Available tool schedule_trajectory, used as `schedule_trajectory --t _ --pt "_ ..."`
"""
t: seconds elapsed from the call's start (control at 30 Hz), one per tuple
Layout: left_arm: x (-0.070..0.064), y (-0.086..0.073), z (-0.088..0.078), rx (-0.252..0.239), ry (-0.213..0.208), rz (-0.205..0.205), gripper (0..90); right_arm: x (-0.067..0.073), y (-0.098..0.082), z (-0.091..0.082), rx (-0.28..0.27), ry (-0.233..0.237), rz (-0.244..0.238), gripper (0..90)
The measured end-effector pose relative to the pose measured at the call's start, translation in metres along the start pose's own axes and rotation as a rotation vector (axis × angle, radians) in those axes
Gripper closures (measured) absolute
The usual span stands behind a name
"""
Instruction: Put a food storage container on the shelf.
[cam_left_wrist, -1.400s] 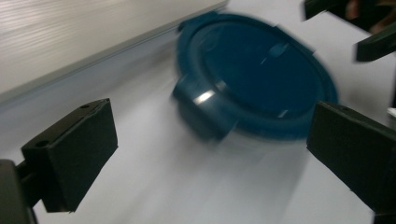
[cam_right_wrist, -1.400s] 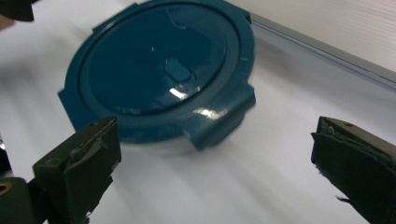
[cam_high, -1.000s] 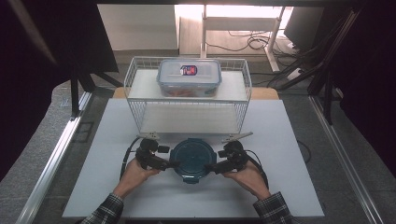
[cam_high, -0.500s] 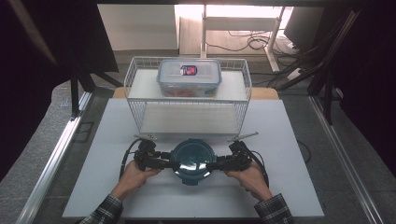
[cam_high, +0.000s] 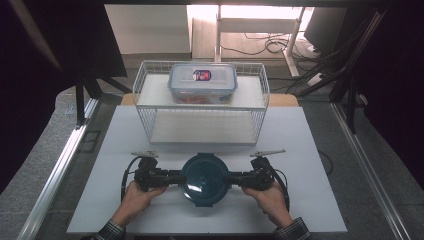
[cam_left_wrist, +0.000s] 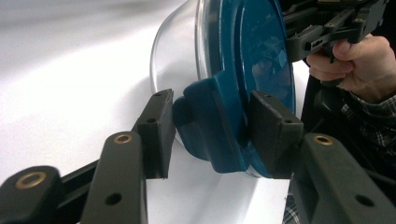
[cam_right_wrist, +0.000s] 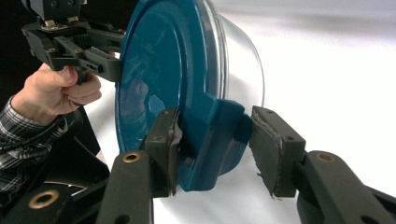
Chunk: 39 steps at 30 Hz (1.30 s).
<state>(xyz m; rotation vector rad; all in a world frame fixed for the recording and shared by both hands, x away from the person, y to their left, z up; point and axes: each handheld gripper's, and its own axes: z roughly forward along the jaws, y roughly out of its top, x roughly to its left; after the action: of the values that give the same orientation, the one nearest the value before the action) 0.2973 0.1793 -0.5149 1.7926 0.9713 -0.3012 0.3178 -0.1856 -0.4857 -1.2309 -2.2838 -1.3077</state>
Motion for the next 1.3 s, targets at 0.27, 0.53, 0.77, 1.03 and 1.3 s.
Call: schedule_trajectory --t 0.27,0.53,0.77,1.03,1.3 --pt "0.0 -0.003 -0.003 -0.031 -0.023 -0.042 56.8 0.007 -0.004 -0.003 -0.023 -0.011 -0.026 55.9" --pt "-0.008 0.006 -0.009 -0.068 0.012 0.012 58.2 0.014 0.0 -0.008 -0.065 -0.028 -0.078 57.7" --pt "-0.018 0.02 -0.019 -0.089 0.043 0.047 58.1 0.018 0.012 -0.013 -0.093 -0.016 -0.1 57.6" --pt "-0.029 0.035 -0.031 -0.13 0.063 0.081 58.0 0.03 0.036 -0.022 -0.128 -0.024 -0.151 57.5" --pt "-0.042 0.06 -0.046 -0.163 0.082 0.117 58.0 0.042 0.061 -0.034 -0.152 -0.018 -0.187 57.5"
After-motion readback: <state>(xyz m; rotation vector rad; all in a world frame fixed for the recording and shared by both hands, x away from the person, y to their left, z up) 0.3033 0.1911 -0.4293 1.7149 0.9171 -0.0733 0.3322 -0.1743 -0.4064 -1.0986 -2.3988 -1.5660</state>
